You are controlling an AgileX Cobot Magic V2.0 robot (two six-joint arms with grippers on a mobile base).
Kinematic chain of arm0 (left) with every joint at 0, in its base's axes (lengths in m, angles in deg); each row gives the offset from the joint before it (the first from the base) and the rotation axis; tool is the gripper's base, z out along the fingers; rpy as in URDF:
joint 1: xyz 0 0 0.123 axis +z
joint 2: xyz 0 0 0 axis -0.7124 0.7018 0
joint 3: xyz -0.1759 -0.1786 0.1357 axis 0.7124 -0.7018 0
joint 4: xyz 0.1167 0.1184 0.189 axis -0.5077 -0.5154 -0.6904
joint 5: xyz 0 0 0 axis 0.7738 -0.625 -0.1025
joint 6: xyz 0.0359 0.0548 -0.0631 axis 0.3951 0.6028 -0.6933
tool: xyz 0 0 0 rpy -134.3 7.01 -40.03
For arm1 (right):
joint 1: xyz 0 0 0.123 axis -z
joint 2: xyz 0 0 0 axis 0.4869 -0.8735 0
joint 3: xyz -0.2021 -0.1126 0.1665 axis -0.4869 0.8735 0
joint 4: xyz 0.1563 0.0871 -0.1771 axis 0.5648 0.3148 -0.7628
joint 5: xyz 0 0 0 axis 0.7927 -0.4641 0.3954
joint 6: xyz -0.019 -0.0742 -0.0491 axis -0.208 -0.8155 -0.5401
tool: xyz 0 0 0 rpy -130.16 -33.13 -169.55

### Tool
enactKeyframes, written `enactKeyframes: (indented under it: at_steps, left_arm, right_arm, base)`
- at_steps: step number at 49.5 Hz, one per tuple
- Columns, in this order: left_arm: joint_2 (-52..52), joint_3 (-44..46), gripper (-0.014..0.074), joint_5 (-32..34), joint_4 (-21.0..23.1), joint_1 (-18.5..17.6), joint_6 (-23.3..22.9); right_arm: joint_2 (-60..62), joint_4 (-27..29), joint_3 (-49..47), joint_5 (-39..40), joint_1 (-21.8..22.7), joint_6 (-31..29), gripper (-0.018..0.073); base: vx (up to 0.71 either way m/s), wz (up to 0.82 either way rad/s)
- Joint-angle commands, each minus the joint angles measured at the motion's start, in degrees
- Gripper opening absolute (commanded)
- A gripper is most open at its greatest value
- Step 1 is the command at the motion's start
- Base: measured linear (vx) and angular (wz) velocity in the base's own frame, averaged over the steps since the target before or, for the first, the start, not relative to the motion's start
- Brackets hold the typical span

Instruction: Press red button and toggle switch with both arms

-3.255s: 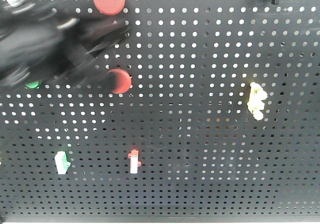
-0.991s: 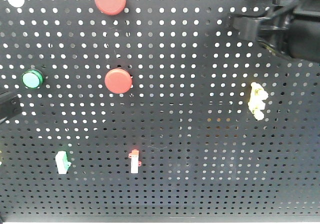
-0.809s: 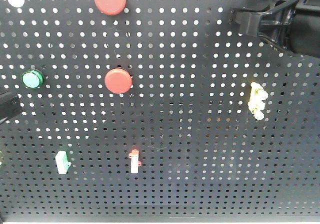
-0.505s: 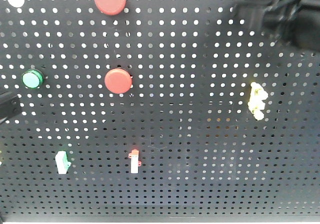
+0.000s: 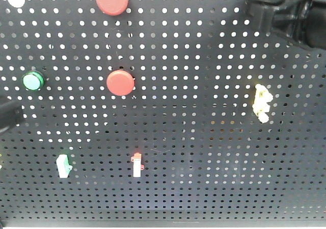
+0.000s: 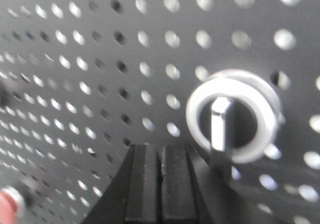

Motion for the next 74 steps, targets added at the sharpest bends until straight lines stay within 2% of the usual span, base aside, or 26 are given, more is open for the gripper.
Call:
enactKeyframes:
  at_steps: [1,10,18,25,30,33,42,55,64,74]
  left_arm:
    - [0.0,1.5,0.0002,4.3,0.7,-0.1,-0.5]
    - [0.0,1.5,0.0002,4.1,0.7,-0.1,-0.5]
    - [0.0,1.5,0.0002,4.1,0.7,-0.1,-0.5]
    - [0.0,1.5,0.0002,3.9,0.7,-0.1,-0.5]
    - [0.0,1.5,0.0002,3.9,0.7,-0.1,-0.5]
    - [0.0,1.5,0.0002,4.0,0.7,-0.1,-0.5]
    - [-0.1,1.5,0.0002,2.6,0.7,-0.1,-0.5]
    - [-0.1,1.5,0.0002,-0.6,-0.1,-0.1,-0.3]
    - [-2.8,-0.9,0.0002,-3.1,-1.6,-0.1,-0.3]
    - [-13.6,-13.7,0.0002,-3.0,-2.4,-0.1,-0.7]
  right_arm:
    - [1.4,-6.2,-1.9,4.4,0.2,5.6,-0.0003]
    - [2.6,-14.8,-1.9,4.7,0.2,13.0,-0.0003]
    - [4.0,-21.2,-1.9,4.3,0.2,16.7,-0.0003]
    - [4.7,-23.2,-1.9,2.4,0.2,18.5,-0.0003]
    - [5.0,-23.6,-1.9,4.6,0.2,24.6,-0.0003]
    - [5.4,-24.9,-1.9,6.1,0.2,26.3,-0.0003]
    - [5.6,-26.6,-1.9,5.9,0.2,27.0,-0.0003]
    - [6.8,-33.2,-0.4,-4.5,0.2,27.3,-0.0003]
    - [14.7,-39.9,8.8,-2.5,0.2,31.8,-0.0003]
    - [30.4,-41.5,27.6,-0.3,0.2,32.9,-0.0003]
  base:
    - [0.0,0.0]
    - [0.0,0.0]
    - [0.0,0.0]
    - [0.0,0.0]
    - [0.0,0.0]
    - [0.0,0.0]
    - [0.0,0.0]
    - [0.0,0.0]
    - [0.0,0.0]
    - [0.0,0.0]
